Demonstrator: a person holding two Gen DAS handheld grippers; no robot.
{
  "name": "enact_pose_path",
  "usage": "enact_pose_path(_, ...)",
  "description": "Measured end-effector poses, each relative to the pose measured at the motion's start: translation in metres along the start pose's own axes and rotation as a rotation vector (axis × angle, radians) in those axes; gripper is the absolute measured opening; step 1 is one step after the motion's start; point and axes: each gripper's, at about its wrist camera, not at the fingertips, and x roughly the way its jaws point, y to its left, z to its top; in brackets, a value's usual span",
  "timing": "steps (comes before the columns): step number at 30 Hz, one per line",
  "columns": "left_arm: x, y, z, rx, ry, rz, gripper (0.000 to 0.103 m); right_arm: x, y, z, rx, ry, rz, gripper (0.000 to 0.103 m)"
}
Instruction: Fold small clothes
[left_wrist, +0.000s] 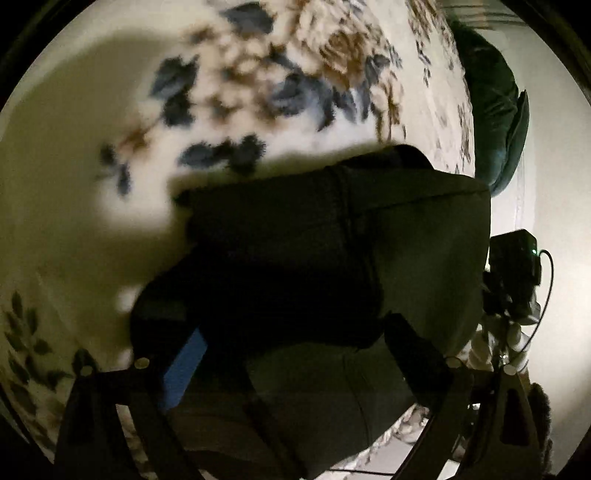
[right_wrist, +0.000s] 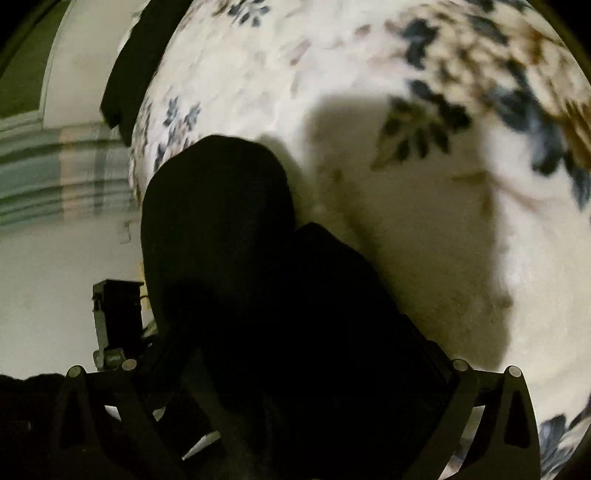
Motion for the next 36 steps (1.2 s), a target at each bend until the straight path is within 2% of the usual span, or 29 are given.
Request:
enact_pose_path(3, 0.002, -0.006, -0.010, 0.035, -0.033, 0.009, 0.095, 0.005, 0.010, -0.005, -0.084, 0.052, 0.007, 0.103)
enact_pose_path(5, 0.004, -0.010, -0.015, 0.063, -0.064, 0.008, 0.095, 0.014, 0.009, -0.008, -0.109, 0.090, -0.019, 0.103)
enact_pose_path(7, 0.009, -0.019, -0.022, 0.094, -0.087, 0.027, 0.095, 0.028, 0.006, -0.007, -0.090, 0.123, -0.022, 0.103)
enact_pose_path(10, 0.006, -0.033, -0.018, 0.139, -0.101, 0.065, 0.090, 0.032, 0.002, -0.007, -0.006, 0.076, -0.024, 0.101)
enact_pose_path(12, 0.003, -0.040, -0.017, 0.159, -0.097, 0.060, 0.089, 0.023, 0.002, -0.018, 0.036, 0.017, -0.027, 0.082)
enact_pose_path(14, -0.001, -0.042, -0.013, 0.186, -0.077, 0.047, 0.088, 0.012, -0.004, -0.034, 0.120, -0.042, -0.004, 0.070)
enact_pose_path(16, -0.001, -0.055, -0.009, 0.250, -0.075, 0.052, 0.089, 0.004, -0.011, -0.056, 0.228, -0.081, 0.035, 0.067)
enact_pose_path(19, 0.009, -0.075, 0.001, 0.338, -0.019, 0.057, 0.089, -0.002, -0.016, -0.094, 0.327, -0.112, 0.078, 0.066)
enact_pose_path(23, 0.030, -0.105, 0.011, 0.465, 0.047, 0.057, 0.088, 0.003, -0.032, -0.163, 0.505, -0.178, 0.163, 0.062)
enact_pose_path(26, 0.053, -0.131, 0.012, 0.561, 0.123, 0.039, 0.088, 0.016, -0.041, -0.235, 0.667, -0.280, 0.253, 0.061)
enact_pose_path(28, 0.073, -0.147, 0.007, 0.635, 0.204, 0.031, 0.088, 0.028, -0.044, -0.285, 0.781, -0.357, 0.332, 0.061)
enact_pose_path(31, 0.101, -0.167, -0.004, 0.740, 0.291, 0.070, 0.088, 0.059, -0.035, -0.342, 0.915, -0.450, 0.420, 0.061)
enact_pose_path(33, 0.099, -0.170, -0.015, 0.798, 0.317, 0.117, 0.089, 0.075, -0.024, -0.363, 0.941, -0.500, 0.397, 0.067)
enact_pose_path(36, 0.064, -0.168, -0.019, 0.815, 0.305, 0.102, 0.089, 0.058, -0.014, -0.370, 0.859, -0.528, 0.260, 0.074)
